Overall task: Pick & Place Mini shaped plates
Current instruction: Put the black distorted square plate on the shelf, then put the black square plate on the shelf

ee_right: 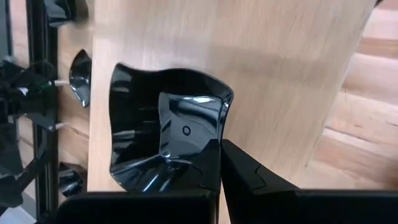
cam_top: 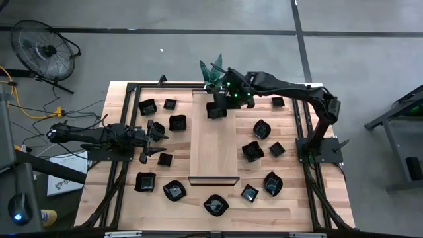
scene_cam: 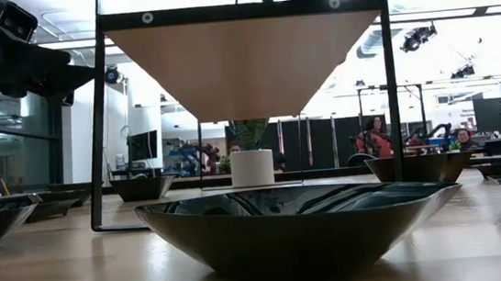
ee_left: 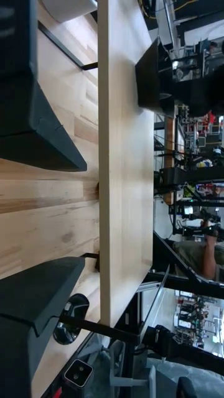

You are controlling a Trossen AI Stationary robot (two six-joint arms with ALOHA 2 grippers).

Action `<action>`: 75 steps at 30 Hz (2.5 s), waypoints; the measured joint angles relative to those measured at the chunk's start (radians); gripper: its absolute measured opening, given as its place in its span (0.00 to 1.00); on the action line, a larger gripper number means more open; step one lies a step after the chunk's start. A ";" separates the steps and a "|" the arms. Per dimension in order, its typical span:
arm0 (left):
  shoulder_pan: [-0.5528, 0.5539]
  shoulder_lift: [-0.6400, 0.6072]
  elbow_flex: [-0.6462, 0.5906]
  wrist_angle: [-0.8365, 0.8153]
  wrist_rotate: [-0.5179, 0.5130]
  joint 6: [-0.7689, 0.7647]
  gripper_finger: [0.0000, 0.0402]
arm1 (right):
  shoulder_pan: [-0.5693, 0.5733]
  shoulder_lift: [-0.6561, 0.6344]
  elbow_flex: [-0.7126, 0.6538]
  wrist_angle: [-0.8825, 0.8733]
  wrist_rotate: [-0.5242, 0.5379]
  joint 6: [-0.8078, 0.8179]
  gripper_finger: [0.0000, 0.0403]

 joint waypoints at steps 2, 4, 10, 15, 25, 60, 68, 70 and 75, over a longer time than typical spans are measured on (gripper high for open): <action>0.000 0.000 0.000 0.000 0.000 0.000 0.58 | 0.000 0.000 0.000 0.012 0.002 -0.001 0.00; 0.000 0.000 0.000 0.000 0.000 0.000 0.58 | 0.000 0.000 0.000 0.023 0.002 -0.002 0.00; 0.000 0.000 0.000 0.000 0.000 0.000 0.58 | -0.001 0.000 0.000 0.025 0.038 -0.021 0.00; 0.000 0.000 0.000 0.000 0.000 0.000 0.58 | -0.003 0.000 0.000 0.025 0.042 -0.037 0.01; 0.000 0.000 0.000 0.000 0.000 0.000 0.58 | -0.003 0.000 0.000 0.024 0.042 -0.041 0.11; 0.000 0.000 0.000 0.000 0.000 0.000 0.58 | 0.119 -0.297 0.001 -0.545 0.477 -0.315 0.18; 0.000 0.000 0.000 0.000 0.000 0.000 0.58 | 0.239 -0.303 0.001 -0.562 0.529 -0.350 0.18; 0.000 0.000 0.000 0.000 0.000 0.000 0.58 | 0.276 -0.300 0.000 -0.563 0.530 -0.349 0.18; 0.000 0.000 0.000 0.000 0.000 0.000 0.58 | 0.369 -0.311 -0.044 -0.562 0.571 -0.325 0.18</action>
